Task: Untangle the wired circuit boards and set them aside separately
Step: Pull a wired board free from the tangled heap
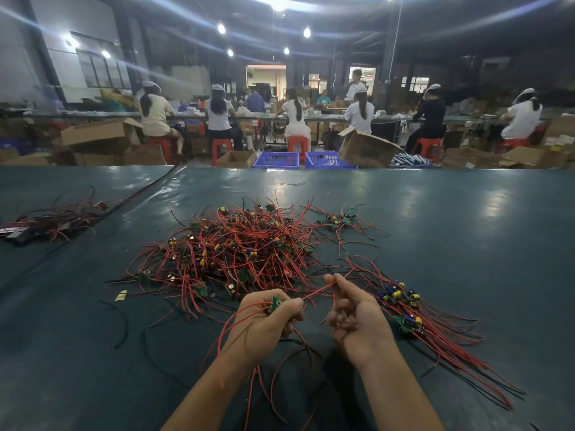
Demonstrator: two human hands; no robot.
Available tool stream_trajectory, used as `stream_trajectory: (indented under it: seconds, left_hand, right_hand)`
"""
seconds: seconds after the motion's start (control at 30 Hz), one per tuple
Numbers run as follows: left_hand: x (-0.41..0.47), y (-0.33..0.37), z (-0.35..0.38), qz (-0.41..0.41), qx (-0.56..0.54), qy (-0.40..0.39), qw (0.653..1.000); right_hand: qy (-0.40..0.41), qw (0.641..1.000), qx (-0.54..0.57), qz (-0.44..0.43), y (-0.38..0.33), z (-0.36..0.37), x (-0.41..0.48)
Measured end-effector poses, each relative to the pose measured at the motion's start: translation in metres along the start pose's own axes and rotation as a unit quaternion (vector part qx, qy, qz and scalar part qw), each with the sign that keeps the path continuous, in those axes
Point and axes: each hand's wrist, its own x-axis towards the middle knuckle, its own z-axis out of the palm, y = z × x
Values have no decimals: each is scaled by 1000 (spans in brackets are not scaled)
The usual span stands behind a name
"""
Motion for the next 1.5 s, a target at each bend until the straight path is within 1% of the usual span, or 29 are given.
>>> stream_trajectory:
  seconds: [0.1,0.23,0.47,0.6,0.73,0.87,0.93,1.03,1.1,1.2,1.27,1.4,1.5]
  left_hand:
    - [-2,1,2,-10,6,-7,1000]
    - [-4,2,0,-4,1,-23,1000]
    - [-3,4,-6,13,-46,-4,999]
    - [-3,1,-4,24,-30,-34,999]
    - [1,-3,-7,33,-38,-63,997]
    - [5,-10,-9,30,-35,-64,997]
    - [6,-13,-8,32,-21,-53,998]
    - [7,-19,-6,31,15,-13,999]
    - [8,-21,-6,24,23,13,999]
    - [8,-22,-10,48,37,12,998]
    - [8,-24,-11,50,42,7,998]
    - [9,-28,-7,19,30,5,999]
    - [8,-25,-8,27,39,-1,999]
  right_hand:
    - [12,999,46,-6,-3,-2,3]
    - [3,996,85,-9,-2,-3,2]
    - [-5,996,75,-42,1,0,-2]
    - [0,995,87,-54,1,-1,-3]
    - [9,995,80,-57,2,-1,-3]
    - [5,995,85,-58,2,-3,-1]
    - [1,995,71,-72,2,-3,-2]
    - [-9,996,-16,-84,12,1,-3]
    - [-10,993,-94,-68,24,6,-5]
    - [-56,984,-162,-47,37,14,-12]
    - [-65,982,-169,-44,38,16,-15]
    - [-70,984,-154,-48,32,14,-12]
    - [-57,987,-145,-46,28,12,-9]
